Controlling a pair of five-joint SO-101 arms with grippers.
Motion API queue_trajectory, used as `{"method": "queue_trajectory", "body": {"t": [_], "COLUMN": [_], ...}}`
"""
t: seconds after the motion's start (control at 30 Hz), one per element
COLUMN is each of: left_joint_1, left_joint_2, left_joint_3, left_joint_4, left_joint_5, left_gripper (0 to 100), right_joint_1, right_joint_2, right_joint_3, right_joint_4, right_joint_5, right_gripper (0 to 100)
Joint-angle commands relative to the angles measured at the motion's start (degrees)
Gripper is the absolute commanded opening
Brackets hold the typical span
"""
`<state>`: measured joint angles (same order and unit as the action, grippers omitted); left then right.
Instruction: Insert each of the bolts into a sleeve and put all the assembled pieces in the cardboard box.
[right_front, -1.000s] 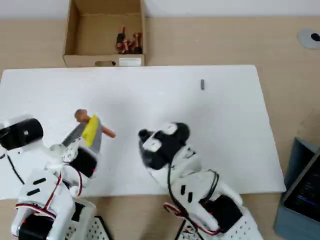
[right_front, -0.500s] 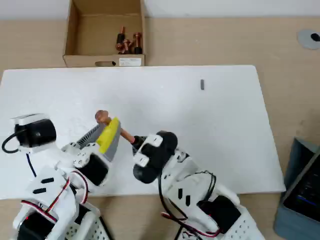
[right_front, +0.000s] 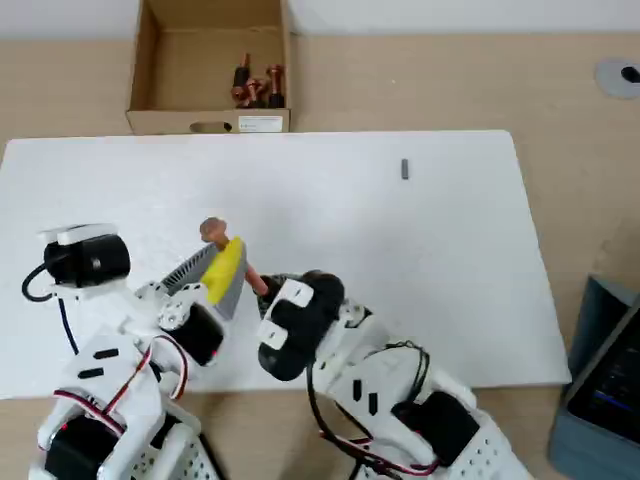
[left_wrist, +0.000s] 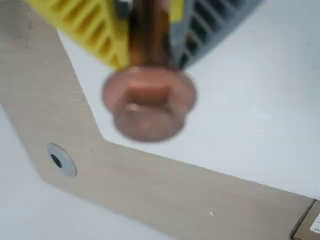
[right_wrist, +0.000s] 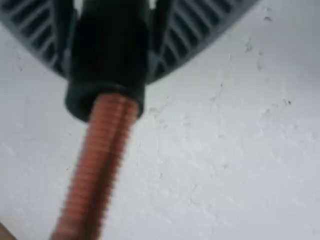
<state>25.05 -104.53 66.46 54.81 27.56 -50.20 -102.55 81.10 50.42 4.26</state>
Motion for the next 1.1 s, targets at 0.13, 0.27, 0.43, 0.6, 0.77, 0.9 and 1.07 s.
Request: {"method": "queue_trajectory", "body": {"t": [0.13, 0.27, 0.43, 0.6, 0.77, 0.9, 1.07], "left_joint_1": [0.18, 0.18, -0.35, -2.37, -1.76, -1.14, 5.80], "left_joint_2": [-0.04, -0.04, -0.04, -0.04, -0.04, -0.04, -0.04], "left_joint_3": [0.18, 0.44, 0.53, 2.29, 2.20, 2.11, -1.49], "left_joint_4": [-0.97, -0.97, -4.75, -5.80, -3.78, -2.90, 6.15], "left_joint_5": [-0.70, -0.70, -0.70, -0.70, -0.35, -0.62, -0.53], "left_gripper": [0, 0, 0, 0, 0, 0, 0], "right_joint_1": [-0.84, -0.84, -0.84, -0.84, -0.84, -0.84, -0.75], "right_joint_2": [-1.36, -1.36, -1.36, -1.36, -1.36, -1.36, -1.36], "right_joint_3": [-1.80, -1.80, -1.89, -1.89, -1.89, -1.89, -1.89], "right_joint_4": [-1.85, -1.85, -1.85, -1.85, -1.85, -1.85, -1.85], "right_joint_5": [0.26, 0.26, 0.26, 0.26, 0.26, 0.26, 0.26], "right_gripper": [0.9, 0.9, 0.9, 0.9, 0.9, 0.9, 0.9]}}
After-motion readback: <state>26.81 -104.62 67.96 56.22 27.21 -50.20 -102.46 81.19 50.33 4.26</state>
